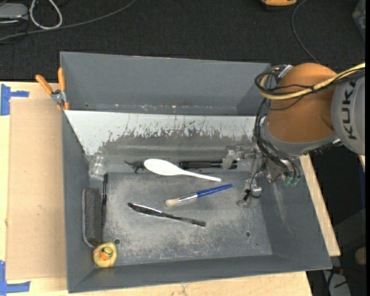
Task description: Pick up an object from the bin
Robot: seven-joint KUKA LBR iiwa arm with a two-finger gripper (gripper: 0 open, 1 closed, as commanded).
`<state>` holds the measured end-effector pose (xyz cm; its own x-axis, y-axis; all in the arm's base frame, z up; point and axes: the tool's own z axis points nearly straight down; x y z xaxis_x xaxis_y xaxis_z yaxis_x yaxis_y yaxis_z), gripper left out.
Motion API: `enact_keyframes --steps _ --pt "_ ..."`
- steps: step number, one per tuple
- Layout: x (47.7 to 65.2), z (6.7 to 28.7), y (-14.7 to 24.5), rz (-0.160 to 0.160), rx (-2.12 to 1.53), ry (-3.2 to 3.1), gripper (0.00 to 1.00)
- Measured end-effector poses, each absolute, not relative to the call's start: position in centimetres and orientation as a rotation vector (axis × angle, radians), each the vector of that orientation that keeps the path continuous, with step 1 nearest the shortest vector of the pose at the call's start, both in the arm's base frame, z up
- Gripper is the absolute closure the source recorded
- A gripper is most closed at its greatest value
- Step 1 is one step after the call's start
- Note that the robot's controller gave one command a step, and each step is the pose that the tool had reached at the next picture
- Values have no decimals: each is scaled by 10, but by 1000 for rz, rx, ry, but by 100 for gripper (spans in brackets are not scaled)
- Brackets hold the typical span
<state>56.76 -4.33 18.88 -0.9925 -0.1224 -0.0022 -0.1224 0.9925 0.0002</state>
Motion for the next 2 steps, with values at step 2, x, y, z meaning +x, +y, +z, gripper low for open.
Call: enact_keyframes --steps 2 --pt "621 125 24 3 -235 3138 0"
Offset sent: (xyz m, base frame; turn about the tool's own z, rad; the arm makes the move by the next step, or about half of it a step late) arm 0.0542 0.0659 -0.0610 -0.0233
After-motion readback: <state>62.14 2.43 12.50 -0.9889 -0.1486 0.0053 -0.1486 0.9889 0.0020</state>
